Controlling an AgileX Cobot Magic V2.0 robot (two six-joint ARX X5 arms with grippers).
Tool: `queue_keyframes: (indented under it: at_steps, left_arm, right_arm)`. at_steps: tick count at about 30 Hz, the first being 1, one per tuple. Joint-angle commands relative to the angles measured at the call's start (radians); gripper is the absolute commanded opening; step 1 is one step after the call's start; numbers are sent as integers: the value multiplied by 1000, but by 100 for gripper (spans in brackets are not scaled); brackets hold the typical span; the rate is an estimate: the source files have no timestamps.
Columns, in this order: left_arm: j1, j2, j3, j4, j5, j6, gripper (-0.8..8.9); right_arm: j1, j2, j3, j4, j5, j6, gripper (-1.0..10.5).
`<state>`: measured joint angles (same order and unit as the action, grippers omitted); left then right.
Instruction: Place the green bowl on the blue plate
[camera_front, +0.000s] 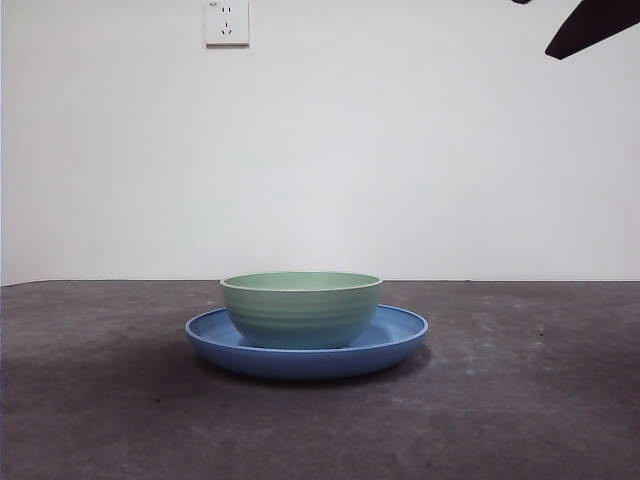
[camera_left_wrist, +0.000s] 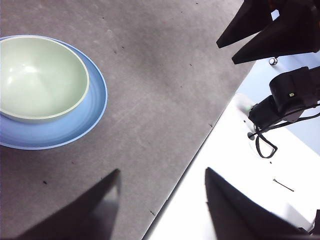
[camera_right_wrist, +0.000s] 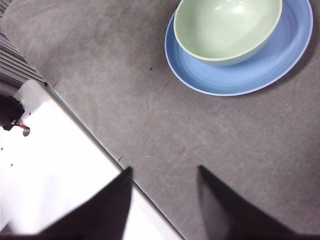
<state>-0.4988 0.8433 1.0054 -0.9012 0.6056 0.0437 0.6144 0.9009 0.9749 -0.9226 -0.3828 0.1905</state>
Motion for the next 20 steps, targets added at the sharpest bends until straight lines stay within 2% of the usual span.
queue_keyframes:
  at_steps: [1, 20]
  left_arm:
    - [-5, 6, 8, 2, 4, 16, -1]
    - [-5, 6, 9, 4, 4, 17, 19]
  right_arm:
    - [7, 6, 9, 1, -2, -11, 4]
    - [7, 6, 9, 9, -2, -16, 6]
